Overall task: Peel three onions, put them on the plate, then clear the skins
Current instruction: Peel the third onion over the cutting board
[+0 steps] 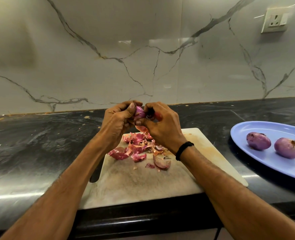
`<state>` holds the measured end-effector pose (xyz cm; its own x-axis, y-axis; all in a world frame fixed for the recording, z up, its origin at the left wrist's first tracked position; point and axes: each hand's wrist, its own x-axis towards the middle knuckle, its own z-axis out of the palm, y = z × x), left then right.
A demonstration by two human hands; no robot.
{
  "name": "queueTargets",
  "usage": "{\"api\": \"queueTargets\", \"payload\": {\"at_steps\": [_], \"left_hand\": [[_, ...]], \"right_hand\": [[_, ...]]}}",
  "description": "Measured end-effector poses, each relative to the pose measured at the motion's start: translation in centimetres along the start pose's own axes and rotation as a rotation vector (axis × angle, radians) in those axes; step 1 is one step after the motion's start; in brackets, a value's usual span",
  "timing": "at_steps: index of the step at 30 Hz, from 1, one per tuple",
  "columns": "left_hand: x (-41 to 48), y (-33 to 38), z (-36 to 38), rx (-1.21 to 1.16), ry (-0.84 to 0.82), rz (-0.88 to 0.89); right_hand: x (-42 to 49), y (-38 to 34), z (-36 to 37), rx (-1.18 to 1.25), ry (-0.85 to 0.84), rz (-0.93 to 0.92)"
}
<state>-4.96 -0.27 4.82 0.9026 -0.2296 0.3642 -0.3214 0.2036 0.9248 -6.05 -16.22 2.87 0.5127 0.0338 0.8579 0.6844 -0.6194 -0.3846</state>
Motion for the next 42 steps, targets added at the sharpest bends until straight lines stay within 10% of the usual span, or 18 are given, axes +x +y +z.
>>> {"api": "queueTargets", "payload": {"at_steps": [42], "left_hand": [[-0.1, -0.5, 0.3, -0.026, 0.079, -0.089]], "right_hand": [[-0.1, 0.0, 0.1, -0.074, -0.005, -0.051]]}}
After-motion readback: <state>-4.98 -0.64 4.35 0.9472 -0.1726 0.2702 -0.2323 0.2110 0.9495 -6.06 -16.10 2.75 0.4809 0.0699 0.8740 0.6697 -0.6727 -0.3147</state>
